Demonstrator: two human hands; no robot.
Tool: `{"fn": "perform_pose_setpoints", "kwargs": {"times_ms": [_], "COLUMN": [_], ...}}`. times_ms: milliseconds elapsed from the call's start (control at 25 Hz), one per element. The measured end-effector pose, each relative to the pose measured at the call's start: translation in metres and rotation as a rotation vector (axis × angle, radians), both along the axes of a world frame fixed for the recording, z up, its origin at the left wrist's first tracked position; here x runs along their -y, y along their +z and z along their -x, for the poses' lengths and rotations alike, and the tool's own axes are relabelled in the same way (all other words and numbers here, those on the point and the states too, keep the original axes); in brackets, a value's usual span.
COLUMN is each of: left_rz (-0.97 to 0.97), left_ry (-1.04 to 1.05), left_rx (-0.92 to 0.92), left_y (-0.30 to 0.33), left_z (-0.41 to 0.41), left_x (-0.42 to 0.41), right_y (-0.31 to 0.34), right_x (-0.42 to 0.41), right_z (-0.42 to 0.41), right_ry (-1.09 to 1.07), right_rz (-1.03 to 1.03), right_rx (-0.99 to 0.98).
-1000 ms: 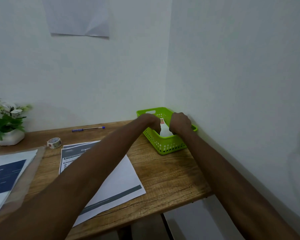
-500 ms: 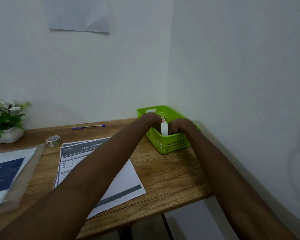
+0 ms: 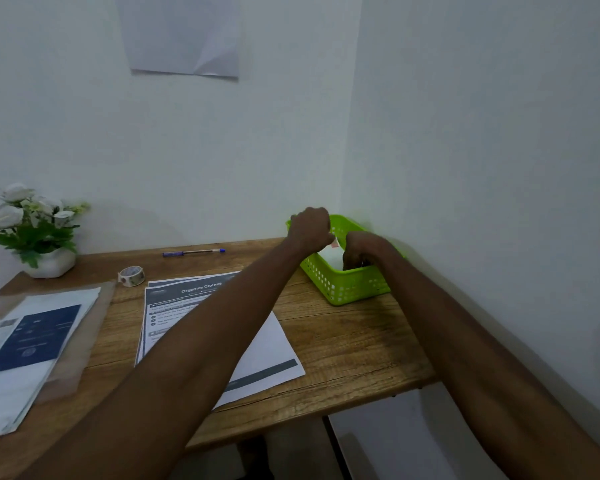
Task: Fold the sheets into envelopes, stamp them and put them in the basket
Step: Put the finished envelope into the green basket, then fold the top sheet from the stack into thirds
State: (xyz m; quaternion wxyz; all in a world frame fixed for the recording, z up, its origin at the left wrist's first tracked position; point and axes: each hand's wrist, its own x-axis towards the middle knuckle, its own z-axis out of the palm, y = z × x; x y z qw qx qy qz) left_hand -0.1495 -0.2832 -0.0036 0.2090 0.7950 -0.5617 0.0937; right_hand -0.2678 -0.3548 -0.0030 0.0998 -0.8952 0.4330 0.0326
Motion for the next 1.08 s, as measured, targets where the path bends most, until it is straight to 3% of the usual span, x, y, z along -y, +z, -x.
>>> {"fn": "perform_pose_setpoints", "kwargs": {"times_ms": [80, 160, 240, 360, 560, 760, 1080], "left_rz": [0.143, 0.202, 0.212, 0.182, 0.146, 0.1, 0.071], "left_ry": [0.015, 0.026, 0.052, 0.106, 0.224, 0.412, 0.467], "left_rx": [0.032, 0.09, 0.134, 0.154, 0.123, -0.051, -0.264], "left_y": [0.007, 0.014, 0.019, 0.017, 0.002, -0.019, -0.054], "left_z": [-0.005, -0.014, -0.027, -0.052, -0.092, -0.124, -0.154], "left_x": [-0.017, -0.036, -0.059, -0.103, -0.183, -0.251, -0.285], "right_y": [0.013, 0.028, 0.042, 0.052, 0.036, -0.001, -0.042], "right_x": [-0.013, -0.028, -0.049, -0.087, -0.143, -0.165, -0.158], "right_z": [-0.002, -0.006, -0.013, -0.033, -0.068, -0.1, -0.122], "right_ry": [-0.067, -0.074, -0.037, 0.087, 0.255, 0.275, 0.312], "right_rz": [-0.028, 0.073, 0.175, 0.17, 0.105, 0.047, -0.093], "right_rx": [0.148, 0.303, 0.44, 0.582, 0.572, 0.505, 0.498]}}
